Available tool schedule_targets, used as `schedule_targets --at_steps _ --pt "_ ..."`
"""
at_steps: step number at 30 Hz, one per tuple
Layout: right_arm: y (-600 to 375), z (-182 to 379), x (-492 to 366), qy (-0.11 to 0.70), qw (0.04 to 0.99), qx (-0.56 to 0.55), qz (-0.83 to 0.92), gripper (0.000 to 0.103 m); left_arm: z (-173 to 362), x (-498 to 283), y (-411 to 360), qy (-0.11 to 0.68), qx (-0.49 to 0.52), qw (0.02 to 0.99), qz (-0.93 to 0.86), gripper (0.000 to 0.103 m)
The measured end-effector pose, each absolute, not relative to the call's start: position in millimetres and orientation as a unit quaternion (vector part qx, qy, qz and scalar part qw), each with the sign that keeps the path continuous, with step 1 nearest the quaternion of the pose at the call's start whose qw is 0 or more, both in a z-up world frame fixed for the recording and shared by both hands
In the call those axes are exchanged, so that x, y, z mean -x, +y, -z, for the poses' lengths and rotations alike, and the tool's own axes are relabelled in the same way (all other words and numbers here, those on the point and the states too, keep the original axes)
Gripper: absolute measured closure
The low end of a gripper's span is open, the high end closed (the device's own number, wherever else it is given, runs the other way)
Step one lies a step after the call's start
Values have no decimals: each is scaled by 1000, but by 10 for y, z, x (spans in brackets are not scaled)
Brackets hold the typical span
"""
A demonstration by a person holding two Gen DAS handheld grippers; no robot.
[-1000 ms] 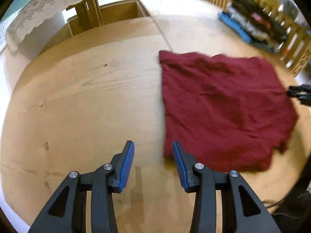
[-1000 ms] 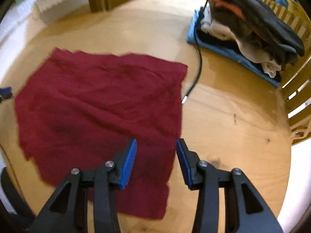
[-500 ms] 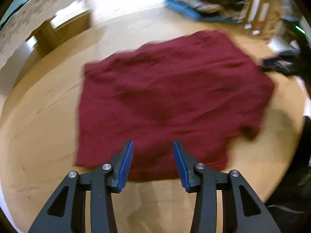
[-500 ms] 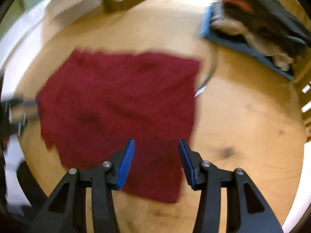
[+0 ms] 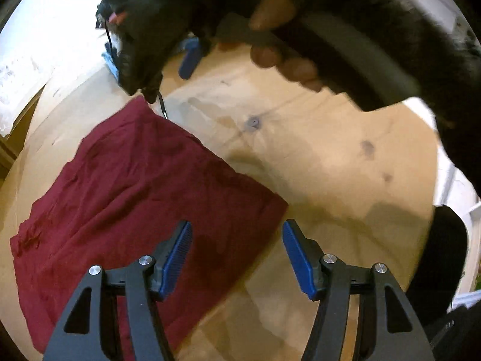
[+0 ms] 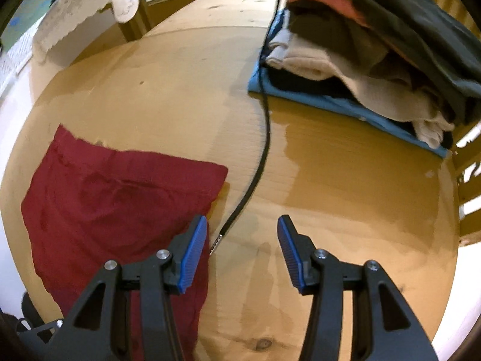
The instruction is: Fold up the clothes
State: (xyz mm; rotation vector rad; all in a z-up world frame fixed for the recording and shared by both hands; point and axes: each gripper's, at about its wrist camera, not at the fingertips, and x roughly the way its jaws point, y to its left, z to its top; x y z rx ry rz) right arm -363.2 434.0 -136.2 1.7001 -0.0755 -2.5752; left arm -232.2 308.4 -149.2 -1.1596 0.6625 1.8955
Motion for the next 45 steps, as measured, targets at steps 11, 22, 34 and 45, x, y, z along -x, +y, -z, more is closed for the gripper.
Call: schedule_targets --at_steps 11,22,34,45 --pt "4423 1338 3670 -34 58 -541 838 54 1495 2302 3314 280 465 379 -749 42" --pt "4423 1300 3879 -43 61 -542 837 52 1490 2439 3052 211 477 386 -761 98" --pt "4203 1612 4127 -82 84 -577 808 90 1354 2525 2708 145 480 393 -771 98" --pt "3753 868 4157 -160 116 -526 827 97 706 2725 1607 33 436 402 -805 98"
